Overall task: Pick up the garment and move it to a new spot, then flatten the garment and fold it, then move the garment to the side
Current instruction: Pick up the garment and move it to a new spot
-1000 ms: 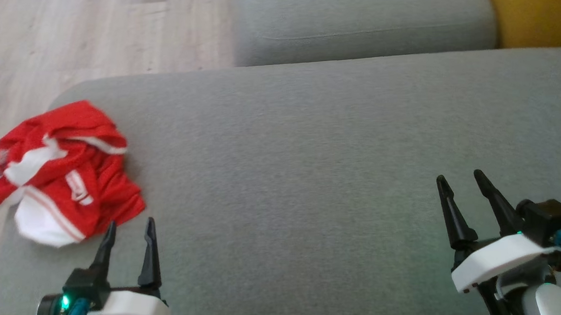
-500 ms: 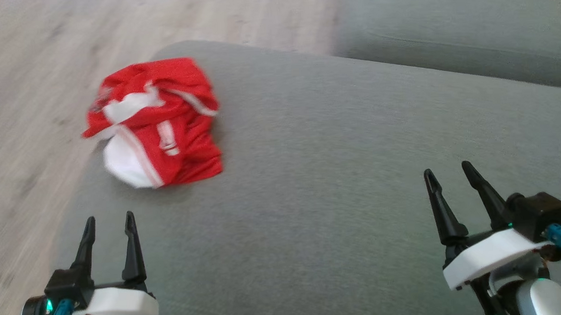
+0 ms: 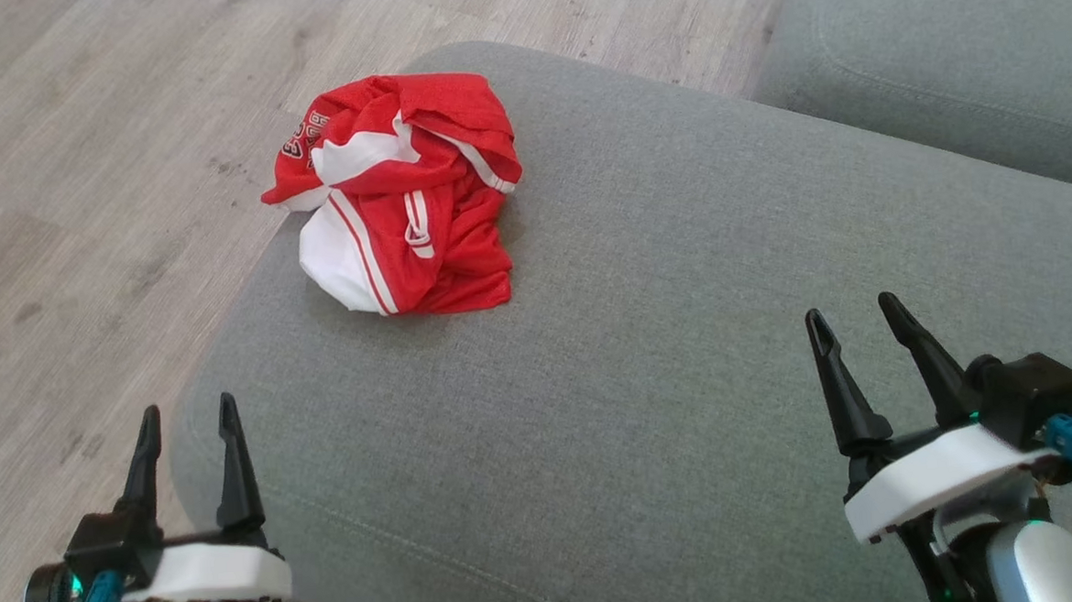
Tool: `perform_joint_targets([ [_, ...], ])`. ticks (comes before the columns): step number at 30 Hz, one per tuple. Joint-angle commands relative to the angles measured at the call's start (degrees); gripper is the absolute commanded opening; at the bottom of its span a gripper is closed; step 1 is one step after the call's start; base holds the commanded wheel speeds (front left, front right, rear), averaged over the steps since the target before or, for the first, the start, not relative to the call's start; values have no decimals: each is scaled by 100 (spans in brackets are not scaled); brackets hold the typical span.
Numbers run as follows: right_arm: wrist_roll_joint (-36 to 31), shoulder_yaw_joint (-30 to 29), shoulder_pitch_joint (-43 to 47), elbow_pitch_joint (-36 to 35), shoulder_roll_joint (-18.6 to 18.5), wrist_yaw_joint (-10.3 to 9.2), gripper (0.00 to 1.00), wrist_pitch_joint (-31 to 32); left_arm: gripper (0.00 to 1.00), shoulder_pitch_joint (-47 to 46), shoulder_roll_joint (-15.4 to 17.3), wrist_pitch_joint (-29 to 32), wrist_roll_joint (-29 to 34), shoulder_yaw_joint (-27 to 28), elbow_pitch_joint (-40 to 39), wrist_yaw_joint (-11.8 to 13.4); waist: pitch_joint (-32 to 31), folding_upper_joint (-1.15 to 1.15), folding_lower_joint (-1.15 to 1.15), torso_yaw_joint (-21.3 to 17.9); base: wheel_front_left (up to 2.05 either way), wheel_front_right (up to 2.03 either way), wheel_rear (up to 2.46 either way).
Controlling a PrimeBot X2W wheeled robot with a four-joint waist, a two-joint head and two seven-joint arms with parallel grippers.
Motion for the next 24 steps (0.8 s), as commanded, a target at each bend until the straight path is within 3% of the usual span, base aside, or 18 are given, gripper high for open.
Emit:
perform_joint_targets([
  [1, -4, 116, -312, -258, -91, -4, 100, 13, 100, -215, 32, -68, 4, 232, -244, 70, 20, 0, 0, 5, 0, 0, 0],
  [7, 2, 99, -354, -366, -124, -4, 100, 87, 100, -189, -1, -69, 93, 206, -418, 190, 162, 0, 0, -71, 0, 0, 0],
  [14, -54, 37, -548, -598, -254, -4, 100, 246, 100, -739, 15, -70, 145, 104, -125, 98, 595, 0, 0, -216, 0, 0, 0],
  [24, -87, -54, -1083, -1379, -831, -4, 100, 833, 100, -3308, -6, 381, 216, -344, 1354, -524, 2042, 0, 0, -618, 0, 0, 0],
])
